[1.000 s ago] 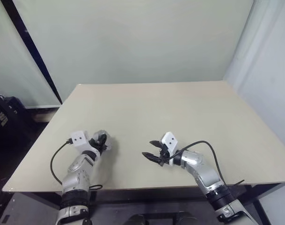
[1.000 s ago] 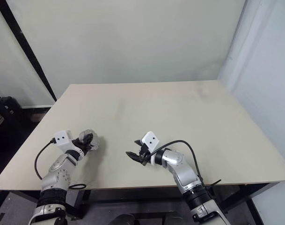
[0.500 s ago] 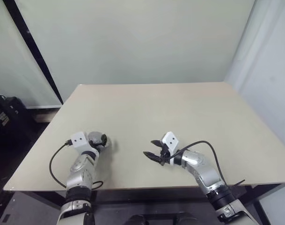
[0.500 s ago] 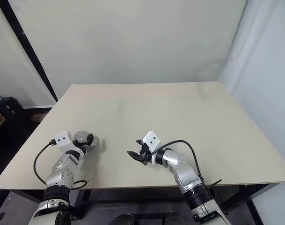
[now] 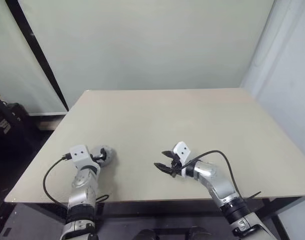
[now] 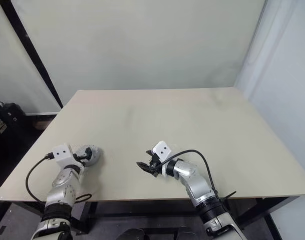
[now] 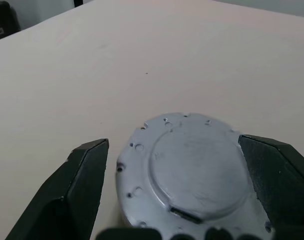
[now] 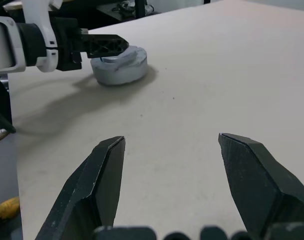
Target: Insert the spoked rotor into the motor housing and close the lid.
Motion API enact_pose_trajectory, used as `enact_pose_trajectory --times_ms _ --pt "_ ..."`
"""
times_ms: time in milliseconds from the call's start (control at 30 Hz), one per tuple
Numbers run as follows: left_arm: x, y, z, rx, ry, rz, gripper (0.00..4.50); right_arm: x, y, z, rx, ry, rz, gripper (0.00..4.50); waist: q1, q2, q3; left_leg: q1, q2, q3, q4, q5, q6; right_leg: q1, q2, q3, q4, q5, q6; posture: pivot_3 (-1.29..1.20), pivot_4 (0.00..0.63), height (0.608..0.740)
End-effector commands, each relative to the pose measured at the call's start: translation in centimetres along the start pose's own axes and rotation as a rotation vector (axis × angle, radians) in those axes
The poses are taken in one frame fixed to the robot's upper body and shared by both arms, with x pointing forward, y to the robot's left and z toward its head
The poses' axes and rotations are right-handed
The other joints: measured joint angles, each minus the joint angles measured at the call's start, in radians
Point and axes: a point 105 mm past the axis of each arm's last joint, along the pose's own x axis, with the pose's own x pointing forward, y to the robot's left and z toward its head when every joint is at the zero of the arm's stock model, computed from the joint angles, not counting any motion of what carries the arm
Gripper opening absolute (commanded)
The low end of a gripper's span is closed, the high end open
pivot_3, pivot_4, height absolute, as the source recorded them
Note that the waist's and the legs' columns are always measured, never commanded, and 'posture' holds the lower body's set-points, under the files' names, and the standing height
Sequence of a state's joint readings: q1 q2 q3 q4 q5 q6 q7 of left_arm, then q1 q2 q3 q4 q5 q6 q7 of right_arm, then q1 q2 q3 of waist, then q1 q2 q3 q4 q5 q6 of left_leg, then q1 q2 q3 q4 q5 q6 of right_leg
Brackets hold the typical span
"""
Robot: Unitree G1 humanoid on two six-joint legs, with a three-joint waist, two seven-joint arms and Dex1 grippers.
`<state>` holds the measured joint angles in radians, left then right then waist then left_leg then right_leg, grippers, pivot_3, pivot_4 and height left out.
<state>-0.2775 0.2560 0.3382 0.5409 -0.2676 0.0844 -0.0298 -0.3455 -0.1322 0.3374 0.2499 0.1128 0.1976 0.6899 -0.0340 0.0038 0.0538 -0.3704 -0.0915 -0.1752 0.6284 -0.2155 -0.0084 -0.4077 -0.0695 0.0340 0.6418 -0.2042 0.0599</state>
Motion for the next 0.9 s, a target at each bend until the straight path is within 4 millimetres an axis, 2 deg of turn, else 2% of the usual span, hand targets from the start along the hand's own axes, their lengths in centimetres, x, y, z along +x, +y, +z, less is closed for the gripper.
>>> enact_pose_trajectory --times_ms 33,200,333,433,500,600,767,900 --pt "-0.2 -0.2 2.4 0.033 -0.096 -0.010 4.45 0.2 -0.9 1.9 -0.047 -0.053 -0.029 3.25 0.000 0.000 0.000 0.000 0.000 0.000 0.000 0.000 0.000 0.000 0.000 0.000 0.000 0.000 0.000 0.00 0.000 0.740" --pt "-1.8 -2.2 5.5 0.093 -0.220 -0.158 4.45 -0.8 -2.5 2.8 0.000 -0.099 -0.114 3.25 0.004 0.000 0.000 0.000 0.000 0.000 0.000 0.000 0.000 0.000 0.000 0.000 0.000 0.000 0.000 0.00 0.000 0.740" --pt "-4.8 -6.8 7.7 0.171 -0.271 -0.447 4.45 -3.1 -5.1 3.8 0.073 -0.160 -0.256 3.25 0.008 0.000 0.000 -0.001 0.001 0.001 0.000 0.000 0.000 0.000 0.000 0.000 0.000 0.000 0.000 0.00 0.000 0.740" --pt "-6.8 -9.6 7.4 0.227 -0.230 -0.626 4.45 -4.9 -6.1 3.4 0.111 -0.147 -0.316 3.25 0.009 0.001 0.000 -0.002 0.001 0.001 0.000 0.000 0.000 0.000 -0.001 0.001 0.000 0.000 -0.001 0.00 0.000 0.740" --pt "-8.0 -11.4 6.4 0.256 -0.169 -0.726 4.45 -6.4 -6.2 2.9 0.112 -0.125 -0.320 3.25 0.009 0.001 0.000 -0.002 0.001 0.002 0.000 0.000 0.000 0.000 -0.001 0.002 0.000 0.000 -0.001 0.00 0.000 0.740" --pt "-9.1 -13.0 5.2 0.280 -0.105 -0.816 4.45 -8.2 -6.7 2.1 0.113 -0.088 -0.350 3.25 0.008 0.002 0.001 -0.002 0.001 0.002 0.000 -0.001 0.001 -0.001 -0.001 0.002 0.000 -0.001 -0.002 0.00 0.000 0.740" --pt "-9.3 -13.9 3.3 0.309 -0.032 -0.877 4.45 -11.4 -7.7 0.9 0.127 -0.051 -0.450 3.25 0.005 0.002 0.001 -0.002 0.003 0.003 0.000 -0.001 0.001 -0.001 0.000 0.002 0.000 -0.002 -0.003 0.00 0.000 0.740" --pt "-9.3 -14.2 2.9 0.308 -0.016 -0.892 4.45 -12.4 -8.0 0.5 0.138 -0.048 -0.488 3.25 0.006 0.002 0.001 -0.002 0.007 0.004 0.000 -0.001 0.001 -0.001 0.000 0.002 0.000 -0.002 -0.003 0.00 0.000 0.740"
